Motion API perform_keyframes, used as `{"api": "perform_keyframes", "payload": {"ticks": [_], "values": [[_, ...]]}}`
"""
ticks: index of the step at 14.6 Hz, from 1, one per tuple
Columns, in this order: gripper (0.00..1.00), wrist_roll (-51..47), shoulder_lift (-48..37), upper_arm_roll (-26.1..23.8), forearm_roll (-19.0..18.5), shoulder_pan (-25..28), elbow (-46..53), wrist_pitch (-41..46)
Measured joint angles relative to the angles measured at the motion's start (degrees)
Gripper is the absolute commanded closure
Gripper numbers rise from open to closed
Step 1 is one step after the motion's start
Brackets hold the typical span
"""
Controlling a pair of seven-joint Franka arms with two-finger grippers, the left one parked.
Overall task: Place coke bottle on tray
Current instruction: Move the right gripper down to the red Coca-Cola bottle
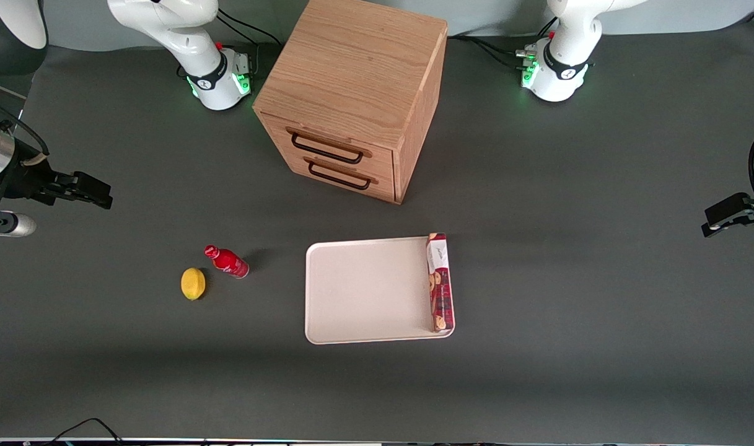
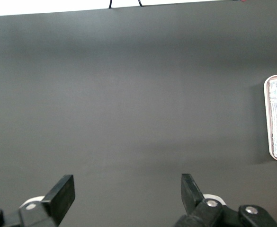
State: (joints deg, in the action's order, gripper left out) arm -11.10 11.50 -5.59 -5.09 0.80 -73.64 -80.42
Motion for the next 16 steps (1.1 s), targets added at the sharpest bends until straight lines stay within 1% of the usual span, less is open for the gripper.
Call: {"api": "perform_keyframes", "payload": {"ticks": [4,5,7,9,10,12,16], "values": [[0.00,-0.01,-0.09,-0.03,0.28,0.28,0.24,1.46],[0.00,-0.01,-0.09,-0.15,1.09,0.38,0.19,1.89],[0.00,-0.01,0.12,-0.43,4.93,0.77,-0.34,2.71],[0.00,-1.18,0.97,-0.96,6.88,2.18,-2.23,2.13],[0.00,-2.86,1.55,-1.50,7.04,2.86,-4.53,-0.17],[0.00,-5.11,2.61,-2.96,6.77,3.52,-12.19,-9.41],[0.00,-5.63,4.73,-3.07,2.40,3.42,-27.23,-28.63]]}}
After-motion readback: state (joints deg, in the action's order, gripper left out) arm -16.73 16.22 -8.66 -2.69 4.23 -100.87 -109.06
